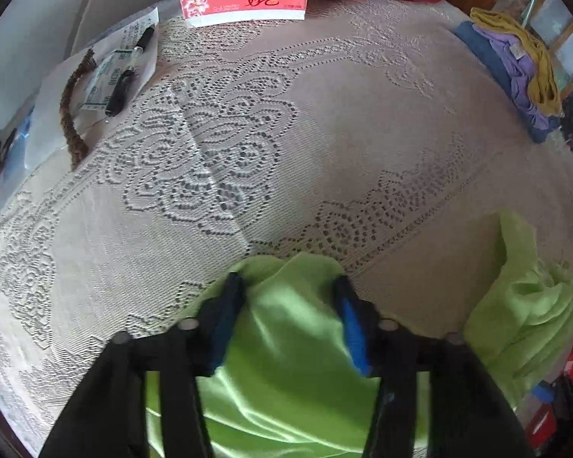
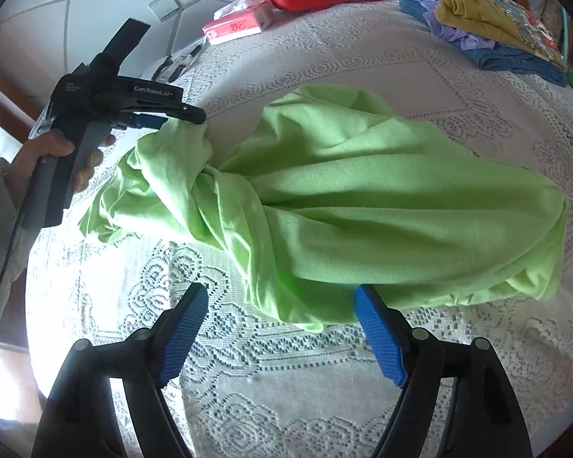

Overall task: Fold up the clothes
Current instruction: 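Lift the T-shirt high with both grippers and spread it out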

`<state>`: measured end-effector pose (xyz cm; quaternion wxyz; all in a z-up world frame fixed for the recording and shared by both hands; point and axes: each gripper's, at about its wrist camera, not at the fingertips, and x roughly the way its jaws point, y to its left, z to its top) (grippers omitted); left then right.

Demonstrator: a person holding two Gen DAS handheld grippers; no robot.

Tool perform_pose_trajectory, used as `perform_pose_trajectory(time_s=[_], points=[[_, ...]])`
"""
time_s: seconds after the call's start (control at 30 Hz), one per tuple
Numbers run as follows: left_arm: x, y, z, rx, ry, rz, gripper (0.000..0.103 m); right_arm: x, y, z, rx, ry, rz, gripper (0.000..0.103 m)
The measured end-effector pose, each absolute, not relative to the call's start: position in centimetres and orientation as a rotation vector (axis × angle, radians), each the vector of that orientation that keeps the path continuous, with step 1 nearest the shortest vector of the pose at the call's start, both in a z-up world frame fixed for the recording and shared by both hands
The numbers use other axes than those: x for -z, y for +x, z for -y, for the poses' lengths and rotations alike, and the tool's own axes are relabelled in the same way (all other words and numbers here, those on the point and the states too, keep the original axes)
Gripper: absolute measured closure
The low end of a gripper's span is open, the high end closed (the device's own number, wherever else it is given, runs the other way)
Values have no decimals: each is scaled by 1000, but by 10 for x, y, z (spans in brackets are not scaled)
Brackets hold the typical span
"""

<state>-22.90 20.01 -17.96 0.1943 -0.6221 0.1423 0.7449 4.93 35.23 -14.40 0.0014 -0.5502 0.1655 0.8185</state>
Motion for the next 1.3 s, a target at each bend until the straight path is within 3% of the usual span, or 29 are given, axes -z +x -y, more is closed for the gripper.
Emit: perform_pose_trajectory(time_s=[0.03,0.07,0.1,0.27,0.4,0.47,0.63,0.77,0.97,1.03,1.1,1.3], points=[[177,-229,-195,-2085,-1753,-363,89,145,46,-351,-2560,-1735,-482,66],[171,-230,-187,-2098,-1749,-327,93,144,43,-351,-2550,-1738,-444,95],[165,-232,-179,-2113,-1742,-293,93,143,39,-350,-2539,-1740,-406,97],[83,-259,-124,-2368,-1536,-154,94,80,0,-369,-2658,-1541,-233,97],[-30,-268,-72,-2604,-1236,-9,94,-17,-38,-371,-2853,-1197,-122,97],[-86,-256,-44,-2676,-1081,40,94,-70,-42,-364,-2964,-988,-112,97],[-147,-190,11,-2809,-859,-2,94,-144,-27,-322,-3153,-708,52,97],[-92,-143,49,-2855,-982,-5,94,-118,-19,-294,-3233,-910,89,97],[74,-89,108,-2793,-1554,63,94,24,-2,-242,-3172,-1615,80,96],[114,-67,132,-2780,-1708,101,94,72,7,-224,-3102,-1834,42,85],[144,-49,149,-2783,-1815,119,94,102,15,-223,-3025,-1924,-25,73],[157,-27,163,-2850,-1838,97,94,127,18,-287,-2831,-1833,-445,73]])
